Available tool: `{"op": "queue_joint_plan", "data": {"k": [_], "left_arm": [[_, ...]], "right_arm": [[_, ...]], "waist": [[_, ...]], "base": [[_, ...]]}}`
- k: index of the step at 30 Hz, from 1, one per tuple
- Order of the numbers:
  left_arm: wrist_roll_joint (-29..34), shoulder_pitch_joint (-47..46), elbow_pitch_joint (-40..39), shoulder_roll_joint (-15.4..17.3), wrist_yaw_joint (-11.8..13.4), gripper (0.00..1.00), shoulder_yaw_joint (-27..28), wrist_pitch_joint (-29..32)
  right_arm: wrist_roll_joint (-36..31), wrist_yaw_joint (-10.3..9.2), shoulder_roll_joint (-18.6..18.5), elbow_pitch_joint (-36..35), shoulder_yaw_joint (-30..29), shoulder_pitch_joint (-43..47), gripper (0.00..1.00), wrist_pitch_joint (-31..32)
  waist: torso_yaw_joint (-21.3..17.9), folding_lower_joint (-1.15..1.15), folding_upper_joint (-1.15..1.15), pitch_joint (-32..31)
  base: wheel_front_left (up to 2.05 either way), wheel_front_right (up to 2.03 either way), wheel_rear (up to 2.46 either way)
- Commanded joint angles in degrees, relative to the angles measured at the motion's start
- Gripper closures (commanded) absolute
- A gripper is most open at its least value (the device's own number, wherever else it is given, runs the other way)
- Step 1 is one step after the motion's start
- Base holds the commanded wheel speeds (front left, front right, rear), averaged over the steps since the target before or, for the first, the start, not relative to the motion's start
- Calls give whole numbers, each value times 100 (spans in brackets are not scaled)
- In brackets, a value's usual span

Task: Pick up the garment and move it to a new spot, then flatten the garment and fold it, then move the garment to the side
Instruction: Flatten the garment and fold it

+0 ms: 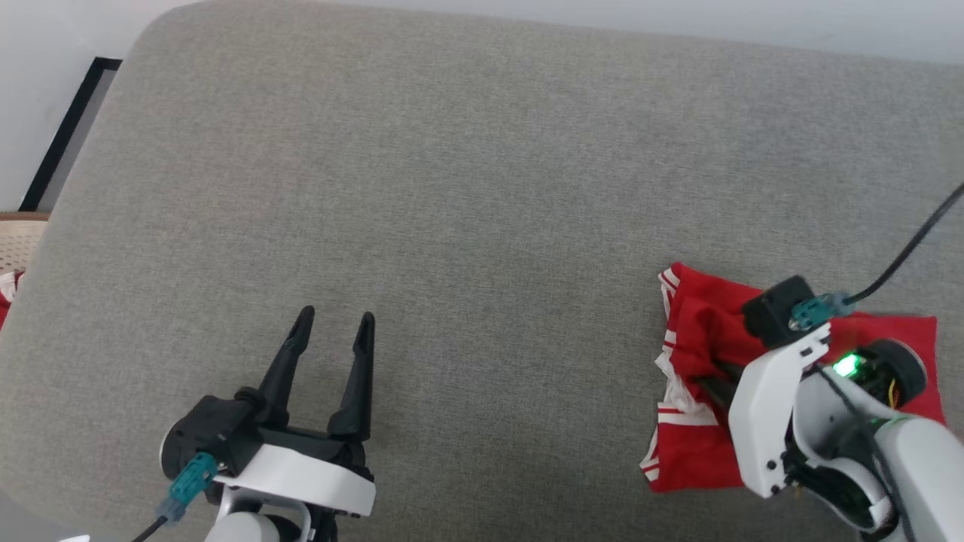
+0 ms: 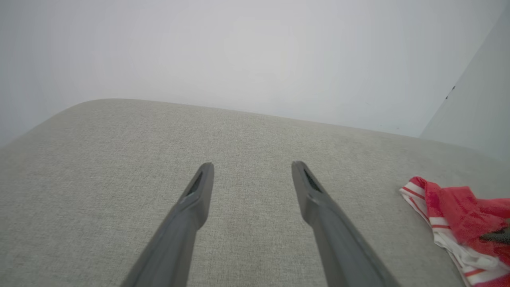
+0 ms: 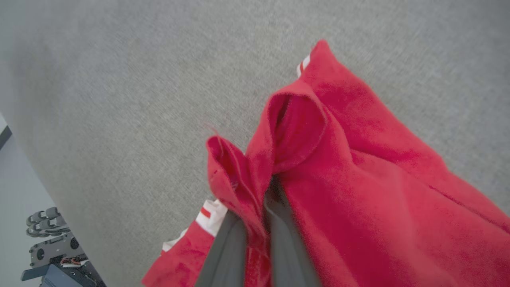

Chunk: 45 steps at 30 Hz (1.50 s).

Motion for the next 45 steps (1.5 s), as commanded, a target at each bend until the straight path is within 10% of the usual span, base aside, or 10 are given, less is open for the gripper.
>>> {"op": "queue_joint_plan", "data": {"k": [1, 5, 6, 7, 8, 19, 30, 36, 45], "left_arm": [[-25, -105, 4, -9, -8, 0, -13, -29], [-61, -80, 33, -18, -8, 0, -5, -29], [-62, -62, 31, -11, -8, 0, 13, -29], [-66, -36, 29, 6, -8, 0, 34, -29], [-65, -5, 28, 33, -8, 0, 51, -29], [-153, 180, 267, 228, -8, 0, 326, -29], [-199, 384, 608, 358, -8, 0, 319, -29], [-115, 604, 699, 396, -9, 0, 456, -29], [35, 993, 359, 406, -9, 0, 617, -29]], "right_arm": [[5, 0, 20, 57, 41, 57, 100, -27], [44, 0, 118, 395, 136, 34, 91, -292], [70, 0, 152, 431, 145, 9, 62, -374], [101, 0, 172, 436, 149, -23, 5, -461], [133, 0, 191, 438, 115, -60, 0, -557], [512, 0, -115, 375, -246, -159, 0, -1395], [599, 0, -402, 2008, -361, -71, 0, -3975], [223, 0, -164, 2837, -517, 8, 0, -5414], [-426, 0, 343, 2505, -1251, 662, 0, -5665]], "waist": [[21, 0, 0, -7], [26, 0, 0, -59], [8, 0, 0, -81], [-16, 0, 0, -107], [-45, 0, 0, -130], [-490, 0, 0, -501], [-755, 0, 0, -969], [-854, 0, 0, -1251], [-851, 0, 0, -1549]], "base": [[0, 0, 0], [0, 0, 0], [0, 0, 0], [0, 0, 0], [0, 0, 0], [0, 0, 0], [0, 0, 0], [0, 0, 0], [0, 0, 0]]}}
